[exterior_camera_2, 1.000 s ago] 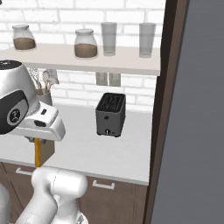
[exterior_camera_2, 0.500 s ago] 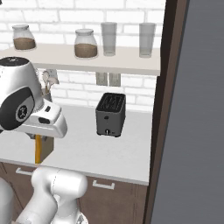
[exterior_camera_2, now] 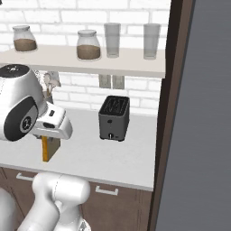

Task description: Start the toaster. Once the lever pops up, take the bread to the plate on the dining counter.

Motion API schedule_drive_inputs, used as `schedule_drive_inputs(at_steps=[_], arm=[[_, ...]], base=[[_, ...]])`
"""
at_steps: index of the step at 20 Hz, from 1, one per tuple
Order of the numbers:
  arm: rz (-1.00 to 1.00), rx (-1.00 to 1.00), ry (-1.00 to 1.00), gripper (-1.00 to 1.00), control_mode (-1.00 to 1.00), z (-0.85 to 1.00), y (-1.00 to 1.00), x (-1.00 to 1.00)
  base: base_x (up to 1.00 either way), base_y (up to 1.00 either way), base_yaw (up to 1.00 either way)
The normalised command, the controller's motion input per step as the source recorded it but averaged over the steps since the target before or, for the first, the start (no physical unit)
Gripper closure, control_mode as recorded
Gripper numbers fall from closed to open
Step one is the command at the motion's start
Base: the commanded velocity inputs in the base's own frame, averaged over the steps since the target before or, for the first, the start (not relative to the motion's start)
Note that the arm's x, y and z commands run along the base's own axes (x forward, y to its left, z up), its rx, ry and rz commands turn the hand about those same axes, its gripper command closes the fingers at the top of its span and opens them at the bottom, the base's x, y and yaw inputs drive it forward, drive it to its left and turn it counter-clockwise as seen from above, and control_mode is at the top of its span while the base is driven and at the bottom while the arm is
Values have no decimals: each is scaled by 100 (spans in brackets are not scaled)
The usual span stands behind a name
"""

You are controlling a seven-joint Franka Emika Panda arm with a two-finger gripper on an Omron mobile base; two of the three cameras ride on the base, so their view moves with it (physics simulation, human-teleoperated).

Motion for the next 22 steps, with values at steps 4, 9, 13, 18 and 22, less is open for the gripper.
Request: schedule_drive_inputs(at_steps=[4, 9, 13, 18, 22], arm=[[-12, 0, -8, 100, -100, -7, 0, 0], [-12, 0, -1, 100, -100, 0, -5, 1], [-2, 0, -1, 100, -100, 0, 0, 12], [0, 0, -1, 100, -100, -4, 0, 3], [0, 0, 0, 100, 100, 0, 0, 0]], base=[[0, 0, 0], [0, 0, 0], [0, 0, 0], [0, 0, 0], [-50, 21, 6]])
